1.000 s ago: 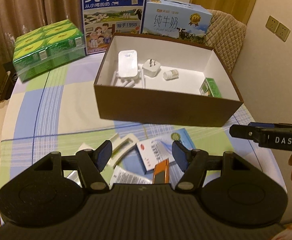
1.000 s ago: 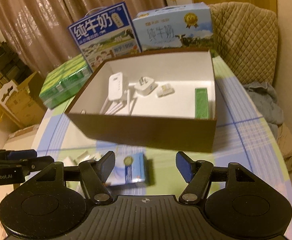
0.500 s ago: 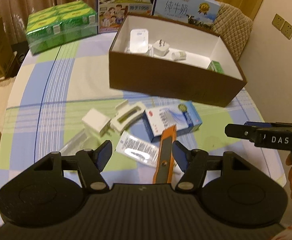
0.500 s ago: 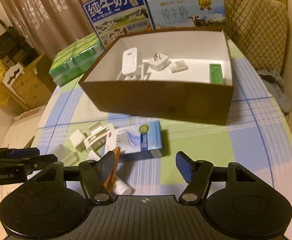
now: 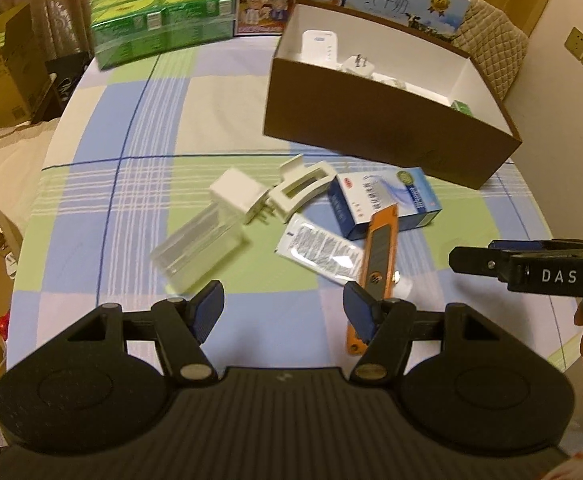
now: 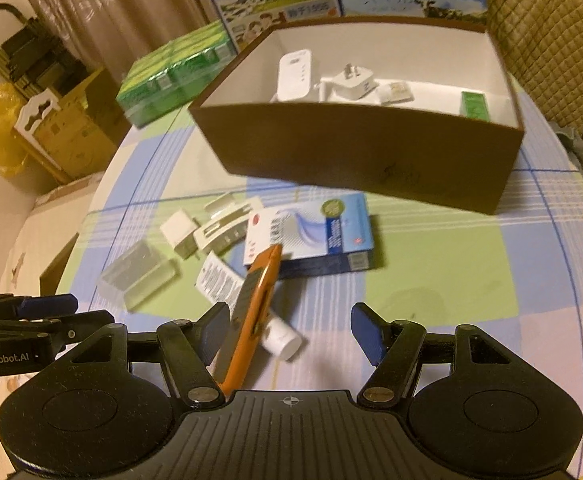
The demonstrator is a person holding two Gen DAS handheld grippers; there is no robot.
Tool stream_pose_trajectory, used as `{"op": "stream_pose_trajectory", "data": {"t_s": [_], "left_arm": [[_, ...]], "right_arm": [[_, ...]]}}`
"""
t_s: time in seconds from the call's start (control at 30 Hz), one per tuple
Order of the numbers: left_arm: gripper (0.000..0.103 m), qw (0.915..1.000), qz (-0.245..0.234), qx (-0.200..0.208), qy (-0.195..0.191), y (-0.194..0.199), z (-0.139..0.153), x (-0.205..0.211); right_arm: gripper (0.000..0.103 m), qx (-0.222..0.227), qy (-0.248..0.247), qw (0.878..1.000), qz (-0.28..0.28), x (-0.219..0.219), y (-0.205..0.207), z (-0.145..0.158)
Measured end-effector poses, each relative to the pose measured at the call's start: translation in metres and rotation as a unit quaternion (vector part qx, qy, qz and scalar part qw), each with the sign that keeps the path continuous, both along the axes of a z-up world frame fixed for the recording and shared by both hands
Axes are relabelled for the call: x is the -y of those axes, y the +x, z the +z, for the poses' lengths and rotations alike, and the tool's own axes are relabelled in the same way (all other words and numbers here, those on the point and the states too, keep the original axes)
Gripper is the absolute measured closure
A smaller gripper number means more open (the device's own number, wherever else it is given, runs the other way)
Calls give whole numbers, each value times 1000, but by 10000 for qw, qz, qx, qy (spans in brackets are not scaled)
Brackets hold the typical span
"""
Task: Organize rigid objects
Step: 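Move right tool down toward the orange utility knife while left tool approaches the clear plastic case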
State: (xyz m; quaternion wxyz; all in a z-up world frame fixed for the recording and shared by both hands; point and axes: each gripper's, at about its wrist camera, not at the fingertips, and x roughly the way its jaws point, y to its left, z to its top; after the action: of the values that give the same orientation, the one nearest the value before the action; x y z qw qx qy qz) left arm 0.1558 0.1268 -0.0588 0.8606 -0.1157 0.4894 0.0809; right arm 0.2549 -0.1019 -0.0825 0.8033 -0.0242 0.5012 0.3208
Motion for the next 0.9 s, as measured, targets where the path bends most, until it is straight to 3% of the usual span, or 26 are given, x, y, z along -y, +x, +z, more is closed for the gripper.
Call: {"op": "stream_pose_trajectory", "data": {"t_s": [0.23,0.67,0.9], "left_arm": [[41,10000,6,-30,32,-9,-5,-11],[41,9997,-140,-160,78,-18,-24,-31],[41,9993,-285,-232,76,-17,-33,-43]], "right_arm": [[39,-213,-55,9996,163,-20,-12,-13],[39,-594,-169,9981,-32,-44,-25,-47],[52,-640,-249,9968,-404,-47,-27,-64]]}}
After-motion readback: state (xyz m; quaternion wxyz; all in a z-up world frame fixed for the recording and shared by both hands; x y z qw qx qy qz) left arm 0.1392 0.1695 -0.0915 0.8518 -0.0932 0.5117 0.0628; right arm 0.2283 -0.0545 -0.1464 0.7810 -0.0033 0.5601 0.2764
